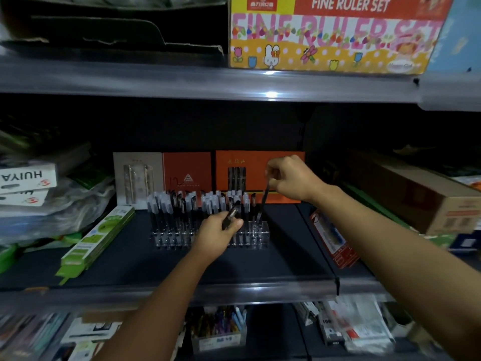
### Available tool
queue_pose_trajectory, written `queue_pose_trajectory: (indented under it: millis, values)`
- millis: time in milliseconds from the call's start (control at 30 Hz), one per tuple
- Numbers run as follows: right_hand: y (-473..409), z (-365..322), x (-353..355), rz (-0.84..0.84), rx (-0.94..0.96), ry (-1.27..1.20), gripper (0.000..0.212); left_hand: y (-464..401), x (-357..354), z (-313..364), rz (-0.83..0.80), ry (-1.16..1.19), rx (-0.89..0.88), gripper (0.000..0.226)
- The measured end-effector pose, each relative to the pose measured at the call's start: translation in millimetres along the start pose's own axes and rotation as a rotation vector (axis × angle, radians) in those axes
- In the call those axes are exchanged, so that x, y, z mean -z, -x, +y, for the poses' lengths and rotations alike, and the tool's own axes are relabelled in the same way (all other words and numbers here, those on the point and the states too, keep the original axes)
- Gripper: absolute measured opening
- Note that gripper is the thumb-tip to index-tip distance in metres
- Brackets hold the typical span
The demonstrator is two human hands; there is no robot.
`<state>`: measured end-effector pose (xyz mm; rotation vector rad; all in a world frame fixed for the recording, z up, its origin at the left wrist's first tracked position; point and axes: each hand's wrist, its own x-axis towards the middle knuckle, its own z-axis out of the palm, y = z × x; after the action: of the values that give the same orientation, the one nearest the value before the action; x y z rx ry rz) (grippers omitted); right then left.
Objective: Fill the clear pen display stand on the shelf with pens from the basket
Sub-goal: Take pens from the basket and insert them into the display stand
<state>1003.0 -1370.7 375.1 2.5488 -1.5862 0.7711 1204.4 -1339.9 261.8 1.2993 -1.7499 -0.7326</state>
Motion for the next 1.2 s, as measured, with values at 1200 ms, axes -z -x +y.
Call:
queue_pose_trajectory:
  millis: [1200]
  values:
    - [3,-20,-34,-0.255,0.12,-0.212,0.011,-4,-8,-13,-0.042,-0.18,-0.02,0.01]
